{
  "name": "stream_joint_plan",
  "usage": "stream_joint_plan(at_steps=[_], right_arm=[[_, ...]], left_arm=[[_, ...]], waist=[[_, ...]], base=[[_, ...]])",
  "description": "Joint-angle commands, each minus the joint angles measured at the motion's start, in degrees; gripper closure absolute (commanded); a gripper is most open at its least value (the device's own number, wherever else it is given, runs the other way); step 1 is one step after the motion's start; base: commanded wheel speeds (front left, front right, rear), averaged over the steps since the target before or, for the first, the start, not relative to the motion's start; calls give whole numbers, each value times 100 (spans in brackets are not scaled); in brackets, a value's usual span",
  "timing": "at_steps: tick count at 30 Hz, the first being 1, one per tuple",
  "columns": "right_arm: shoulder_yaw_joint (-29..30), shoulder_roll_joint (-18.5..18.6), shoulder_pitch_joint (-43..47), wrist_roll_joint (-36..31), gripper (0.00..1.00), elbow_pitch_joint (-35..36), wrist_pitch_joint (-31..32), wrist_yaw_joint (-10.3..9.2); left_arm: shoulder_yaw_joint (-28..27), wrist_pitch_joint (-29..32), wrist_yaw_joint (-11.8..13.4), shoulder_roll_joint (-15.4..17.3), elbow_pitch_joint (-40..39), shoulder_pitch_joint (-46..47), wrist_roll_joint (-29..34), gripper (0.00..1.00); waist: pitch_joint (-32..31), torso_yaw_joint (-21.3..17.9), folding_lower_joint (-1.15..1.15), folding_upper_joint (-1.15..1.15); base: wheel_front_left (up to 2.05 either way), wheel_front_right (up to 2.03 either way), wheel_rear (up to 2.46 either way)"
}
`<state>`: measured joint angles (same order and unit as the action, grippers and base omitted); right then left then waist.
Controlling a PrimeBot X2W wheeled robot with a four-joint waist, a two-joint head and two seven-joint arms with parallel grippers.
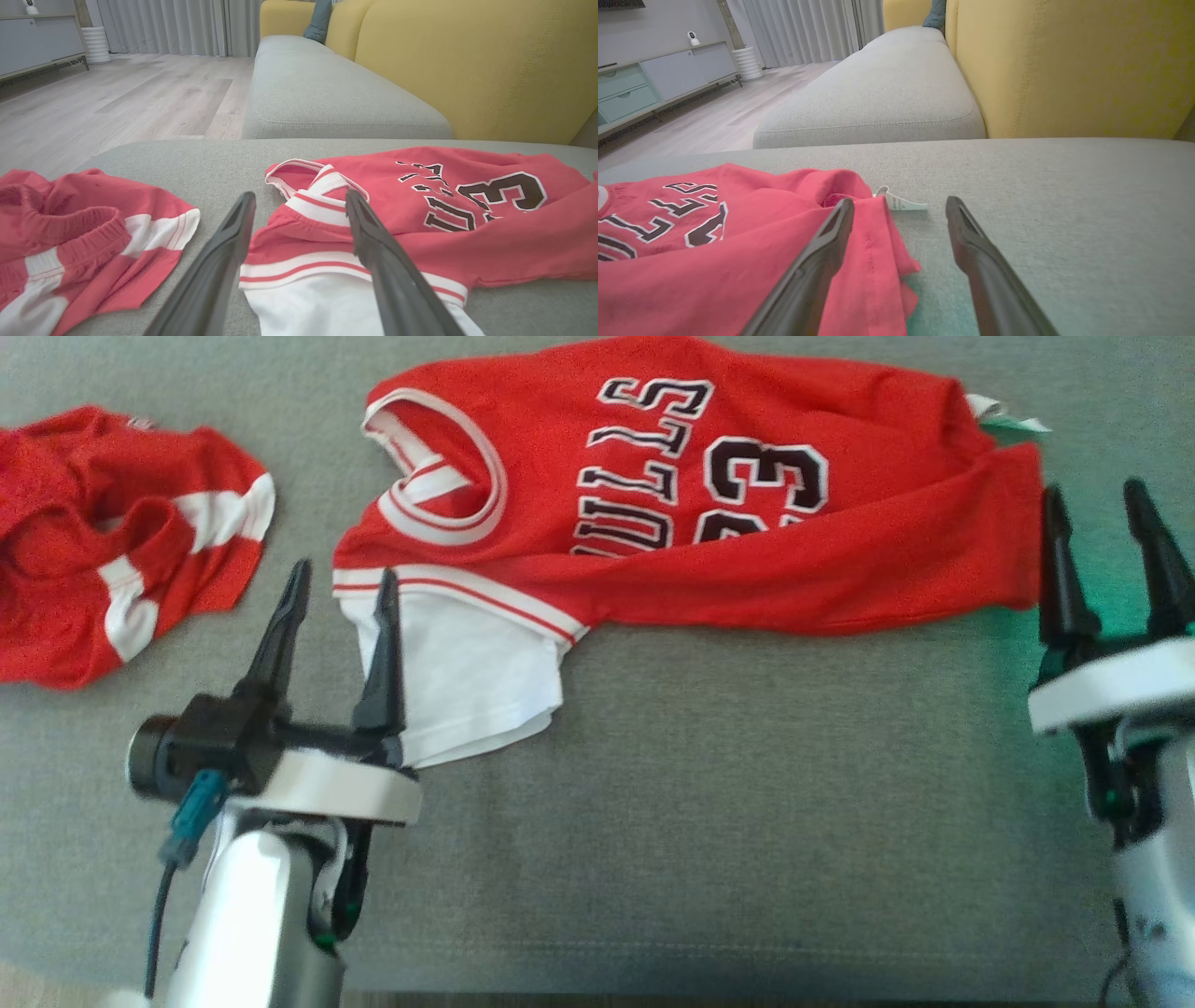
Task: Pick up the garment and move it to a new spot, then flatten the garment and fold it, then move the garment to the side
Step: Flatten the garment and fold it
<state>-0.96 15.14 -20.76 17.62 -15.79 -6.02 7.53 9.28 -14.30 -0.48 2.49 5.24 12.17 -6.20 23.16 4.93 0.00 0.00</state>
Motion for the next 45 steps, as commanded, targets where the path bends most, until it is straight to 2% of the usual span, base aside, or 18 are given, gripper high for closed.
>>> stream_joint_plan(at_steps=[1,12,25,30,37,38,39,40,45], right_arm=[[-45,-24,206,-143,0,346,-43,-4],[-149,-654,1528,-552,0,1698,325,-4],[-62,-795,1760,-555,0,2063,533,-4],[-131,-815,1810,-519,0,2028,561,-4],[-138,-832,1808,-464,0,1970,585,-4],[-139,-832,1805,-454,0,1959,592,-4],[-142,-829,1799,-440,0,1939,605,-4],[-136,-821,1789,-424,0,1906,630,-4],[-69,-685,1662,-380,0,1652,785,-4]], left_arm=[[-261,-70,35,61,-181,-105,-31,0],[-438,-70,43,123,-213,-537,14,0],[-417,-54,12,143,-22,-674,4,0],[-373,767,-142,124,684,-866,-400,0],[-382,1429,-238,116,1084,-835,-766,0],[-363,1511,-265,126,1130,-817,-793,27],[-347,1582,-286,136,1167,-799,-816,75],[-325,1648,-307,146,1199,-791,-836,100],[-265,1709,-329,177,1179,-785,-841,100]], waist=[[-138,-155,0,0],[-576,-450,0,0],[-625,-457,0,0],[-618,-475,0,0],[-582,-493,0,0],[-578,-494,0,0],[-578,-499,0,0],[-580,-506,0,0],[-589,-513,0,0]], base=[[0,0,0],[0,0,0],[0,0,0],[0,0,0],[0,0,0],[0,0,0],[0,0,0],[0,0,0],[0,0,0]])
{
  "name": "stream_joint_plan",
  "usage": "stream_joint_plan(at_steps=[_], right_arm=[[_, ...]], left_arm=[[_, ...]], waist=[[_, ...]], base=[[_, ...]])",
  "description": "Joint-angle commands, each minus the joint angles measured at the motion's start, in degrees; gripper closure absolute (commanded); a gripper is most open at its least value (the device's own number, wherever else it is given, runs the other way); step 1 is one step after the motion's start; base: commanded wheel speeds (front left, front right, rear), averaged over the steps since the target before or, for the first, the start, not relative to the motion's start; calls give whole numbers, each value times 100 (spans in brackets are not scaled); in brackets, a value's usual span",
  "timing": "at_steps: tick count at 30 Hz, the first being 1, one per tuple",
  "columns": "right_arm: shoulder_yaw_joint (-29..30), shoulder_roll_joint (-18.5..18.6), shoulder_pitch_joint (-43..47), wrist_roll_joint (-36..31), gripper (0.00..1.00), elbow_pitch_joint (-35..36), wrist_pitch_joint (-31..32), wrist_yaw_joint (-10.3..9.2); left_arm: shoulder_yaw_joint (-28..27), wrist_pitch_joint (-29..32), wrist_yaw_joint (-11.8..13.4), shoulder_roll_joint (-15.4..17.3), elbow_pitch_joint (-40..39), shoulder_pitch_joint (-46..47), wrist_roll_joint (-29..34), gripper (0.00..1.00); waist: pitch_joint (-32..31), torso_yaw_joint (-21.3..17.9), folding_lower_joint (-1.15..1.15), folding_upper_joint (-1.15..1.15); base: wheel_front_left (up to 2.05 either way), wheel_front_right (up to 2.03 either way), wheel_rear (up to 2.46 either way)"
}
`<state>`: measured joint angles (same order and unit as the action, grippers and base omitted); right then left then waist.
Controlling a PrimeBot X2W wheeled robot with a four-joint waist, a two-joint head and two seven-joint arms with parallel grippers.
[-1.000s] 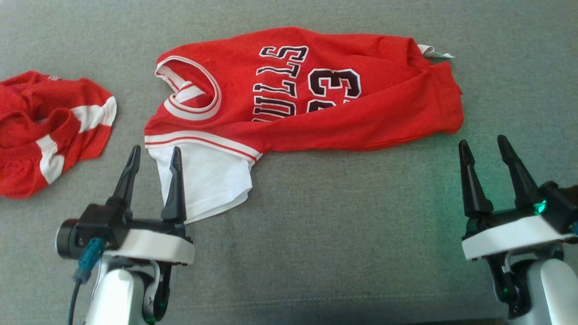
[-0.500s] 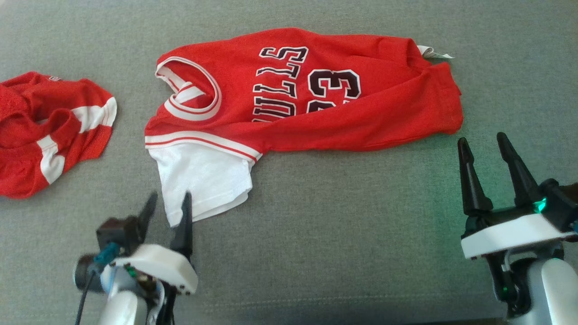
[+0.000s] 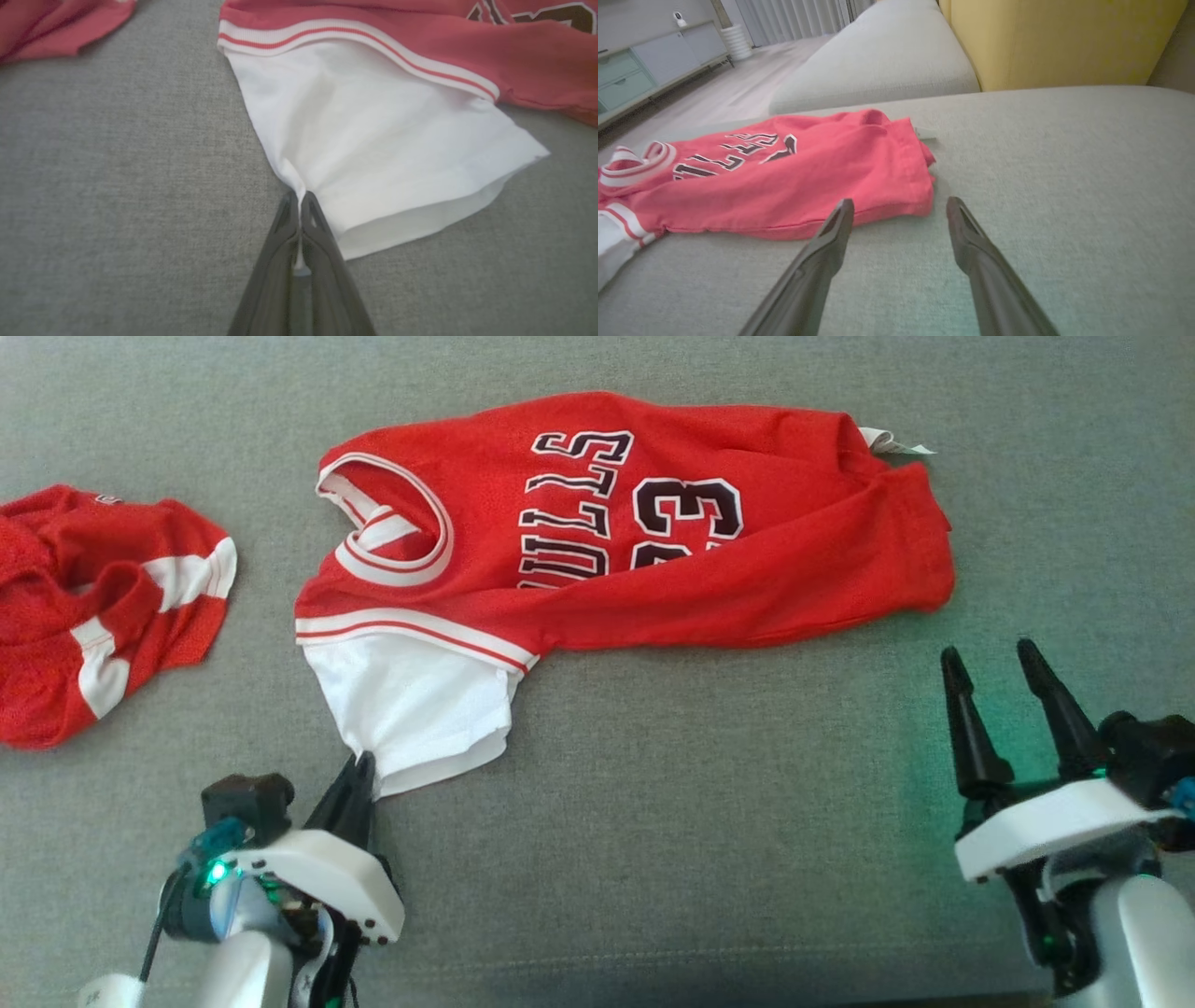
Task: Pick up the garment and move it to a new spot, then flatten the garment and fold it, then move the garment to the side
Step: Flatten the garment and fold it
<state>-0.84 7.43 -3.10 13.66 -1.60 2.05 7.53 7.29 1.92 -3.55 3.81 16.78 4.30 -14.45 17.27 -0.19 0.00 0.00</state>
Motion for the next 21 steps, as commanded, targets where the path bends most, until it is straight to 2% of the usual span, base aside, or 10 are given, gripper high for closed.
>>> stream_joint_plan(at_steps=[1,8,14,21], right_arm=[[-57,137,-162,39,0,136,18,-4],[-122,523,-921,310,0,-703,231,-4],[-353,699,-1503,625,0,-1422,501,-4],[-512,784,-1613,846,0,-1730,596,-4]], left_arm=[[-46,72,-22,51,-1,10,-1,100],[50,-105,19,60,-132,208,89,100],[181,-265,-4,41,-77,434,115,100],[244,-398,21,26,23,520,86,100]], waist=[[4,12,0,0],[181,184,0,0],[301,357,0,0],[336,407,0,0]], base=[[0,0,0],[0,0,0],[0,0,0],[0,0,0]])
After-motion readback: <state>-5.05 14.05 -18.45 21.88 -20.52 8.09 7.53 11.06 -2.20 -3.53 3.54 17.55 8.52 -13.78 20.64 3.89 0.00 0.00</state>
